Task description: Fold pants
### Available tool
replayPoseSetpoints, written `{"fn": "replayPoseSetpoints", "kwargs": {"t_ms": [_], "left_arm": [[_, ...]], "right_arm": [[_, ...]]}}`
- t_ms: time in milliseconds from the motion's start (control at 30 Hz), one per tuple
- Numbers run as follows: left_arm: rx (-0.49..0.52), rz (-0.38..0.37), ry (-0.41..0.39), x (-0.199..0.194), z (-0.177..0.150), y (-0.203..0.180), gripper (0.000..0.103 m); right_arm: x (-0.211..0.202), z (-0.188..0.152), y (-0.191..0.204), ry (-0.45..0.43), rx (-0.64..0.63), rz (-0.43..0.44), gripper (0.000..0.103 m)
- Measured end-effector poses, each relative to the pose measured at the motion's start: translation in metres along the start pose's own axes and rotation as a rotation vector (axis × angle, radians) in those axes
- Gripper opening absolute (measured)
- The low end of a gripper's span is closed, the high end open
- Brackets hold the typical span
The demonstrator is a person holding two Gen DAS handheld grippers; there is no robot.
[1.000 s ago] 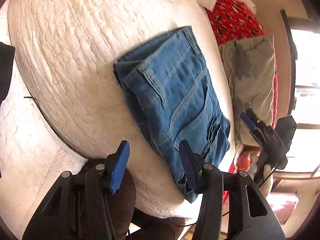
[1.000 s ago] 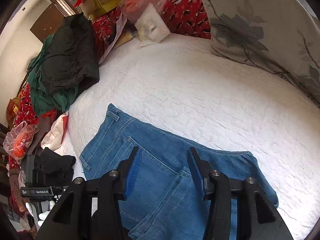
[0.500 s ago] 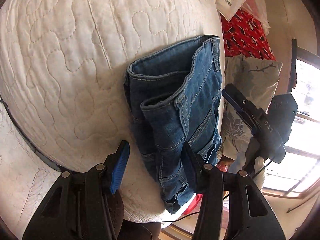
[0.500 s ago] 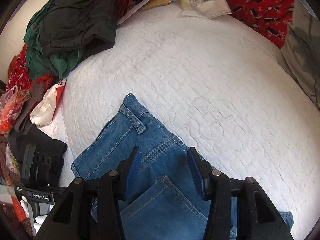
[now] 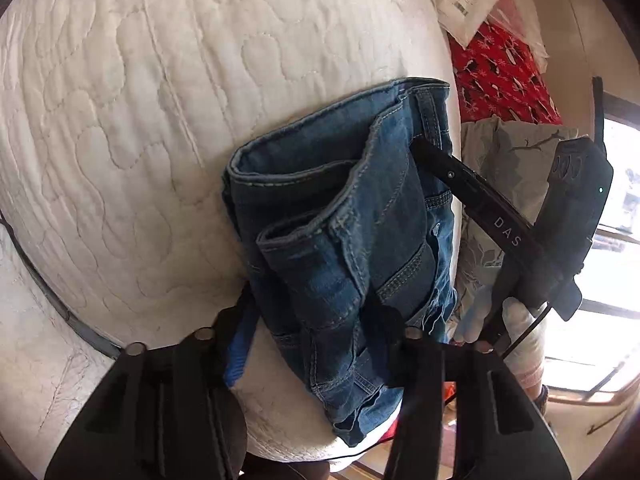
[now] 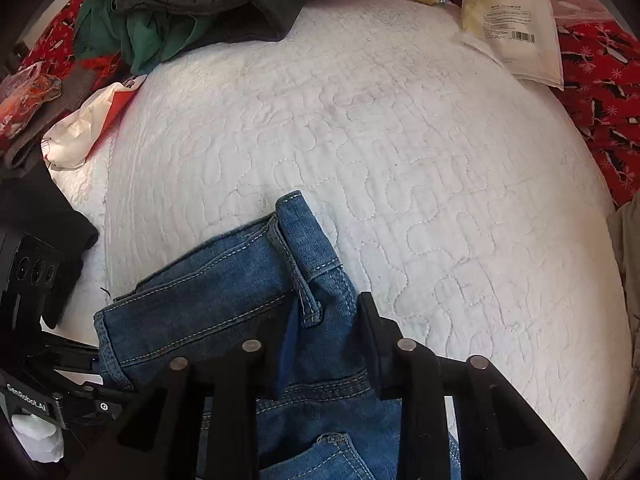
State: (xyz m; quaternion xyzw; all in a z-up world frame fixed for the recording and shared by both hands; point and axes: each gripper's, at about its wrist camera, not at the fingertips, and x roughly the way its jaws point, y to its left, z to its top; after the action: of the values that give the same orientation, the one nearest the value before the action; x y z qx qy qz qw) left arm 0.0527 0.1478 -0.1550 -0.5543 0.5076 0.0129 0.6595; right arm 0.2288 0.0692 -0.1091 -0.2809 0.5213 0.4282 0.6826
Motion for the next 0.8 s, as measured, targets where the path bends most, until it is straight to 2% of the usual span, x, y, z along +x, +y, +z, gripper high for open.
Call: {"fn": "replayPoseSetpoints", "kwargs": {"t_ms": [33,100,300,467,633,800], "left_arm": [[0.036,-0.001,-0.008,-0.003,-0.001,-0.005,0.018],[0.070,0.007,-0.021,-0.007,-0.003,-0.013,0.015],[0.156,0.037,-0.080,-0.024,-0.018,-0.033,0.014],[0.310,0.095,-0.153,-0.041,-0.046,-0.077,0.014],[0.513,0.126,-0.195,-0.043,-0.088,-0.136,0.014],[0.733,0.175,-0.171,-0.013,-0.140,-0.187,0.014]], "right_arm": [[-0.006,-0.002,0.000,-0.015,0.010,0.003,0.021],[-0.016,-0.005,0.002,-0.040,0.026,0.000,0.019],[-0.058,-0.020,0.001,-0.136,0.102,0.032,0.017],[-0.106,-0.047,-0.009,-0.236,0.178,0.054,0.017],[-0.163,-0.101,-0.032,-0.353,0.278,0.074,0.016],[-0.198,-0.186,-0.073,-0.426,0.444,0.074,0.016]]}}
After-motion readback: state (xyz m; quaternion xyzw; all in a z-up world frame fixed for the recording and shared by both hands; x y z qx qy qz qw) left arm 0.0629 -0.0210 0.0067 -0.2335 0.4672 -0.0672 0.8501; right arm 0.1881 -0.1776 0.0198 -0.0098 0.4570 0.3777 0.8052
